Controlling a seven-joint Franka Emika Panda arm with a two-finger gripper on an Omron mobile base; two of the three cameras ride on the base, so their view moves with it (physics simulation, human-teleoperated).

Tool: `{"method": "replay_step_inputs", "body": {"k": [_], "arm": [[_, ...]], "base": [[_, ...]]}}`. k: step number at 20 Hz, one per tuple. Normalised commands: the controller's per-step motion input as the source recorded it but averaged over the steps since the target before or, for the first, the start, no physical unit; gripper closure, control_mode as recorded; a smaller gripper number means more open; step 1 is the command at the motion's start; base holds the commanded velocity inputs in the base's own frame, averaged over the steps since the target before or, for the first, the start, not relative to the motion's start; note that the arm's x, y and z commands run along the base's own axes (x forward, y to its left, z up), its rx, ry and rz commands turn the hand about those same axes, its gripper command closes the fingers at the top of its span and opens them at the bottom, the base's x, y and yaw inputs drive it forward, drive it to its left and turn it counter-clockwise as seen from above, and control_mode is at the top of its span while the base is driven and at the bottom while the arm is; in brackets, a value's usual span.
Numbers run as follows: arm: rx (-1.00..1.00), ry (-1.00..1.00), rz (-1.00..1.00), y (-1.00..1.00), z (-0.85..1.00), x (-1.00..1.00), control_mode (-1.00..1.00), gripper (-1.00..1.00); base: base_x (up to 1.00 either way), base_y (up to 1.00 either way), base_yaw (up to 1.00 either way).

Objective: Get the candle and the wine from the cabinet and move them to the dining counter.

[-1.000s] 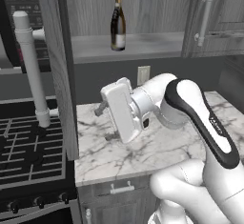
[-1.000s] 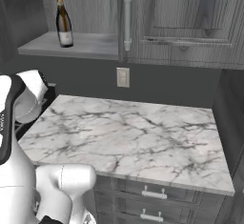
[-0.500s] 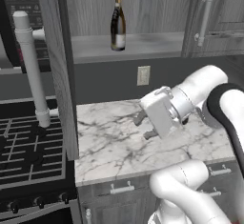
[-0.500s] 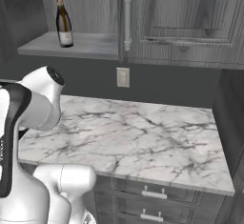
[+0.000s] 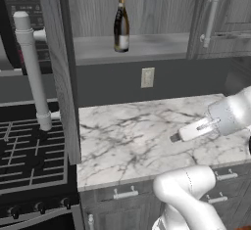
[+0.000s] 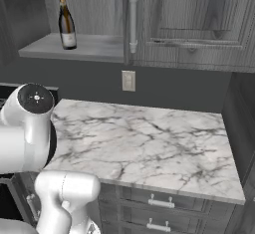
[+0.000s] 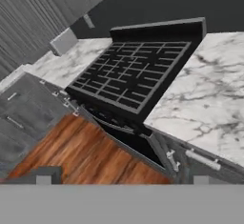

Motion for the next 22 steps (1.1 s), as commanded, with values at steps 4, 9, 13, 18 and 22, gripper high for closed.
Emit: {"method": "replay_step_inputs", "body": {"k": [4, 9, 13, 18, 22], "arm": [[-0.12, -0.48, -0.12, -0.52, 0.06, 0.06, -1.0, -1.0], [-0.1, -0.39, -0.1, -0.48, 0.14, 0.34, -1.0, -1.0], [-0.06, -0.41, -0.09, -0.47, 0.04, 0.37, -1.0, -1.0], [-0.03, -0.4, -0.1, -0.51, 0.0, 0.42, -1.0, -1.0], [0.01, -0.32, -0.04, -0.5, 0.0, 0.54, -1.0, -1.0]], "base": [[0.0, 0.0, 0.0], [0.0, 0.0, 0.0], [0.0, 0.0, 0.0], [0.0, 0.0, 0.0], [0.0, 0.0, 0.0]]}}
